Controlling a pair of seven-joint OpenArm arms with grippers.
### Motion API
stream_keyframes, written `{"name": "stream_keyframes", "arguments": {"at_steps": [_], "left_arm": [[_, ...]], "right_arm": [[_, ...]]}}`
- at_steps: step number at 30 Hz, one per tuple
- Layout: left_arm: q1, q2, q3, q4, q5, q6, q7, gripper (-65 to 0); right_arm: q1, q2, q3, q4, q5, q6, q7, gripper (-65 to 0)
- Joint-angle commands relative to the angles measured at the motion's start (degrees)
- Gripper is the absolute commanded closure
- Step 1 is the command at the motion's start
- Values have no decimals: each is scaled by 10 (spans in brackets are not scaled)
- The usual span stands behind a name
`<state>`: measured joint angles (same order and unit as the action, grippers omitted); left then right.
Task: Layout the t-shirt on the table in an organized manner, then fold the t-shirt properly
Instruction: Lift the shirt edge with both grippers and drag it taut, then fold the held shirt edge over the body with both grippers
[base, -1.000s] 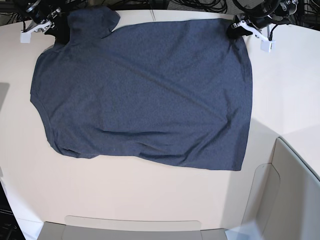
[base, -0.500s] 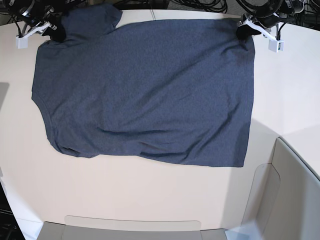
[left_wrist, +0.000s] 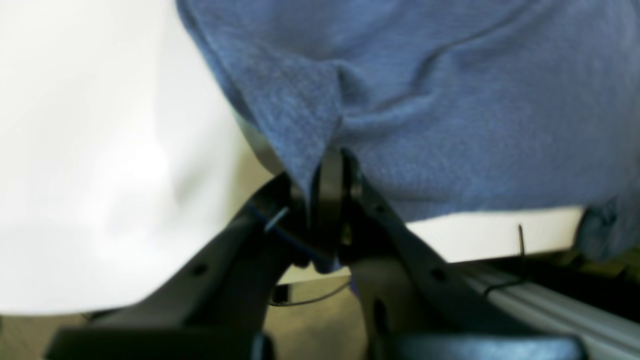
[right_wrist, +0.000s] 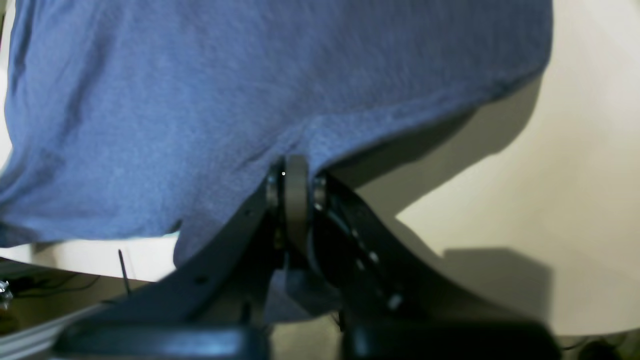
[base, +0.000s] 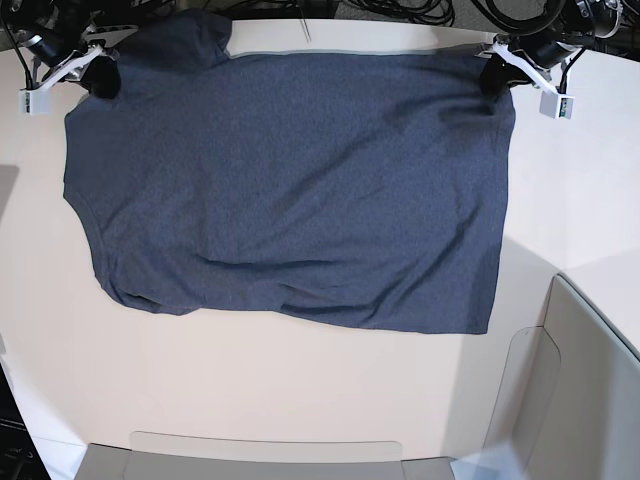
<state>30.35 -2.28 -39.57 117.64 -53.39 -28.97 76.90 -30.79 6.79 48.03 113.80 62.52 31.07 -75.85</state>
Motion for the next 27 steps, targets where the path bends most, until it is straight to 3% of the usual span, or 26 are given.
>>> {"name": "stream_keyframes", "arguments": {"at_steps": [1,6,12,15,19,27], "left_arm": [[4,-13,-2,8,-6,-12,0,0],[28,-23,-6,8,-6,-54,0,0],[66,-23,-4,8,-7,-55,-4,0],[83,-23,-3,8,-38,-55,-5,0],[98,-24,-5,8,-87,-55,0,0],[68,-24,-7,8,-91,-55,0,0]], "right_arm": [[-4,6,4,20,11,3,-3,0],[-25,7,16,26,12,3,-3,0],[-52,7,84,26,13,5,-3,0],[-62,7,107,27,14,6,-3,0],[-69,7,111,27,14,6,-3,0],[-42,7,110,27,14,4,-3,0]]}}
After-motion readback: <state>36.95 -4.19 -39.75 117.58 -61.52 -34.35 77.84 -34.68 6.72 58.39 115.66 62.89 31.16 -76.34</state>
